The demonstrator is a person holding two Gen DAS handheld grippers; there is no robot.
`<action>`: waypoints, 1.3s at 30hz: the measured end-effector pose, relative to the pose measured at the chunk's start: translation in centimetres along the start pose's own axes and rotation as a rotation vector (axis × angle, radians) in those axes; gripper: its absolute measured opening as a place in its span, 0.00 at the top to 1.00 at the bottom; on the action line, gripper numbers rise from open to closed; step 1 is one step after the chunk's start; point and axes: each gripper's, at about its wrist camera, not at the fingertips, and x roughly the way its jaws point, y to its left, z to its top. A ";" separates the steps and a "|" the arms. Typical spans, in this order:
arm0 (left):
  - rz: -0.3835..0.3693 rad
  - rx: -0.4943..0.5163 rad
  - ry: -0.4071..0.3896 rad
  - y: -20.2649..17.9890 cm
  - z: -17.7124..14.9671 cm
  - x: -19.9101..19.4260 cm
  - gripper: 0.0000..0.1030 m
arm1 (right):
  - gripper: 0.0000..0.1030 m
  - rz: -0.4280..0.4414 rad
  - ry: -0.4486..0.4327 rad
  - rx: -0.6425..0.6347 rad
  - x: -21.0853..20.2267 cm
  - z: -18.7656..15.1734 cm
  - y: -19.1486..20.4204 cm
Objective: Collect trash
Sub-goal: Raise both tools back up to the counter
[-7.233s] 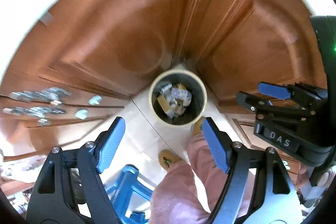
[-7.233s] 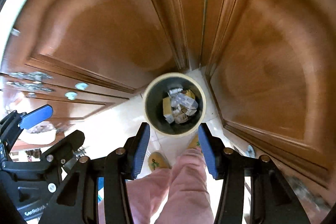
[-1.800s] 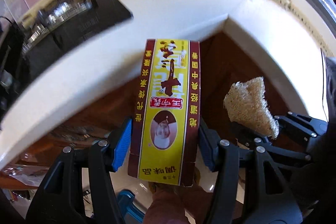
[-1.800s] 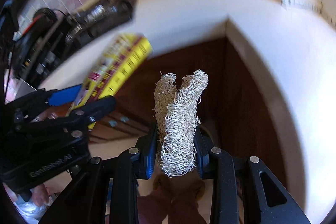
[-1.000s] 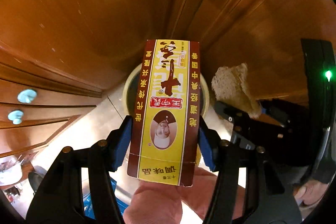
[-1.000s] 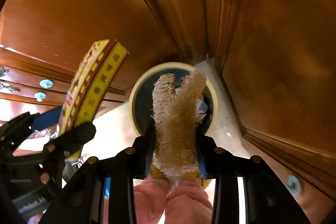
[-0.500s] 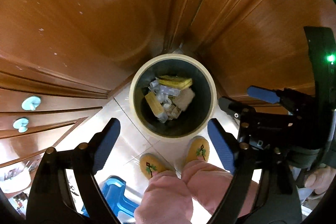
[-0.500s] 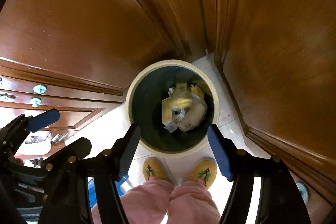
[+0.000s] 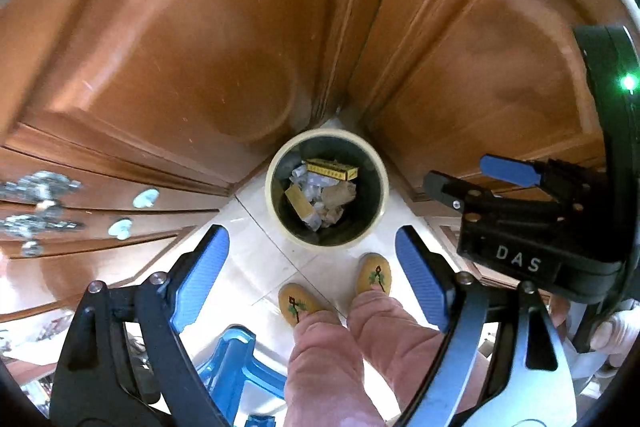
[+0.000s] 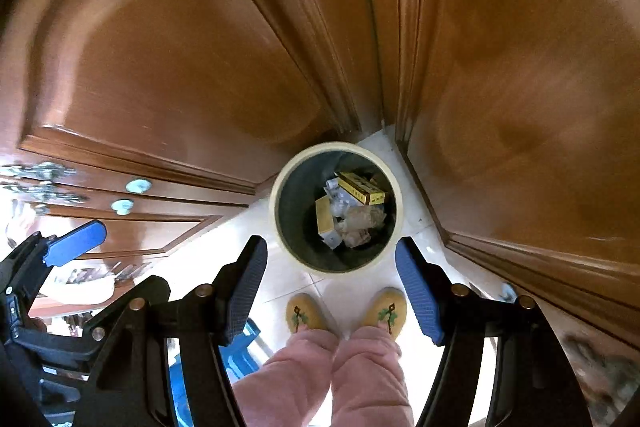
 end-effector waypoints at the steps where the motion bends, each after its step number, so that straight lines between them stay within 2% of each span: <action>1: 0.000 0.007 -0.007 -0.1 0.0 -1.3 0.19 | 0.34 -0.006 -0.004 -0.003 -1.2 0.1 0.3; 7: 0.022 0.040 -0.092 -0.6 1.3 -9.1 0.19 | 0.34 -0.021 -0.049 -0.031 -10.6 1.1 2.7; 11: 0.049 0.046 -0.184 -0.8 2.9 -15.3 0.19 | 0.34 -0.014 -0.101 -0.054 -16.7 2.0 3.7; 18: 0.118 0.053 -0.356 -1.8 6.0 -24.9 0.19 | 0.34 0.016 -0.235 -0.086 -27.6 4.6 5.0; 23: 0.195 0.073 -0.470 -2.9 8.1 -30.7 0.19 | 0.34 0.055 -0.372 -0.110 -35.0 6.8 5.4; 28: 0.228 0.036 -0.542 -3.2 10.7 -34.6 0.19 | 0.34 0.082 -0.481 -0.136 -40.1 8.9 5.8; 31: 0.239 0.000 -0.554 -2.5 13.0 -35.8 0.19 | 0.34 0.080 -0.544 -0.151 -42.2 10.6 6.4; 35: 0.214 -0.058 -0.580 -0.4 16.9 -36.9 0.19 | 0.34 0.087 -0.593 -0.146 -43.5 13.4 6.5; 39: 0.211 -0.068 -0.603 1.4 21.4 -36.0 0.19 | 0.34 0.069 -0.629 -0.142 -42.3 17.2 5.9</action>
